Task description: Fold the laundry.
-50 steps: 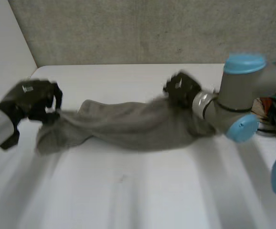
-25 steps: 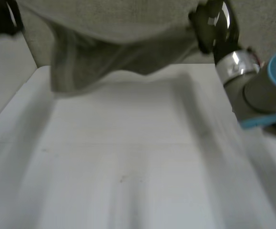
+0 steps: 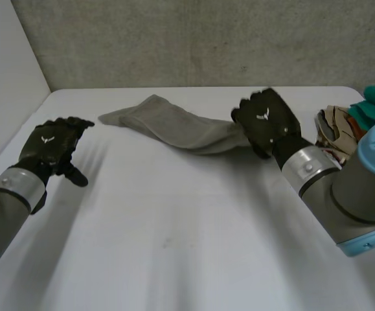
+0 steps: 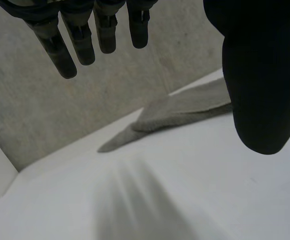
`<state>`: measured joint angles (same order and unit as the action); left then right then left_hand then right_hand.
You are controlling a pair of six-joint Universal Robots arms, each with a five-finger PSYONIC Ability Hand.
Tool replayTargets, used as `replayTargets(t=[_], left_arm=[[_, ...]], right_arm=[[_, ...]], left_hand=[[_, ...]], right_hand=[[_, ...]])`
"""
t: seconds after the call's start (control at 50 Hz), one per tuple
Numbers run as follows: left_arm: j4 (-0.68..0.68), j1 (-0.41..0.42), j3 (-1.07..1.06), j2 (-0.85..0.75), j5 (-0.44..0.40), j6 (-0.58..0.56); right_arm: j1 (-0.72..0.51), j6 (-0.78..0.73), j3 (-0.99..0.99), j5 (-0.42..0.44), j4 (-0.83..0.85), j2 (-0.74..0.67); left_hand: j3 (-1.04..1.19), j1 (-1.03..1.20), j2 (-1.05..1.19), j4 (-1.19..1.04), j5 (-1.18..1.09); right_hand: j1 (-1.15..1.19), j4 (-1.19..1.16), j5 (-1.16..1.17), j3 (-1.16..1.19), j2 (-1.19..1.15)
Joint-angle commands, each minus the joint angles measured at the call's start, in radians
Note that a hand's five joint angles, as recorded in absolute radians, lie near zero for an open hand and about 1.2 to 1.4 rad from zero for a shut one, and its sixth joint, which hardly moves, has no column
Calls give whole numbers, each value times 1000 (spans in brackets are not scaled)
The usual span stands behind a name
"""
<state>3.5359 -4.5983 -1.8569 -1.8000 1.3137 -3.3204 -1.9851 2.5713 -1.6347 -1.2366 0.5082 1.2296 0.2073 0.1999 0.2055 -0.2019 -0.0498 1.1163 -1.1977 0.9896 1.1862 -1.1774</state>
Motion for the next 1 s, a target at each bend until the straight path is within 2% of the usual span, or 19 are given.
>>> replayTargets(t=[0.02, 0.16, 0.34, 0.38, 0.48, 0.58, 0.68, 0.94, 1.0], left_arm=[[60, 42, 93, -76, -1, 36], [87, 111, 200, -182, -28, 38], [51, 222, 305, -317, -39, 48], [38, 242, 315, -338, -42, 48], [31, 285, 344, -375, -59, 48], [26, 280, 361, -361, -56, 51], [3, 236, 343, -314, -65, 62], [-26, 96, 280, -237, -185, 32], [-28, 91, 286, -243, -198, 38]], right_arm=[[-60, 23, 6, 51, -16, 152], [-126, 27, -1, 114, -62, 272], [-166, 27, -2, 131, -125, 353], [-167, 29, -8, 132, -135, 363], [-161, 46, -45, 152, -160, 396], [-136, 52, -74, 164, -151, 413], [-107, 52, -76, 169, -145, 416], [-121, 50, -67, 180, -151, 418], [-124, 50, -67, 178, -151, 416]], left_hand=[[-33, -25, -31, 27, 50], [-33, -25, -31, 27, 50], [-29, -22, -27, 24, 46], [24, 31, 25, -29, -6], [352, 359, 353, -357, -335], [502, 510, 504, -508, -485], [494, 501, 495, -499, -477], [400, 407, 401, -405, -383], [402, 410, 404, -408, -385]], right_hand=[[280, -199, 232, 210, -219], [280, -199, 232, 210, -219], [280, -199, 232, 210, -219], [280, -199, 232, 210, -219], [280, -199, 232, 210, -219], [280, -199, 232, 210, -219], [280, -199, 232, 210, -219], [280, -199, 232, 210, -219], [280, -199, 232, 210, -219]])
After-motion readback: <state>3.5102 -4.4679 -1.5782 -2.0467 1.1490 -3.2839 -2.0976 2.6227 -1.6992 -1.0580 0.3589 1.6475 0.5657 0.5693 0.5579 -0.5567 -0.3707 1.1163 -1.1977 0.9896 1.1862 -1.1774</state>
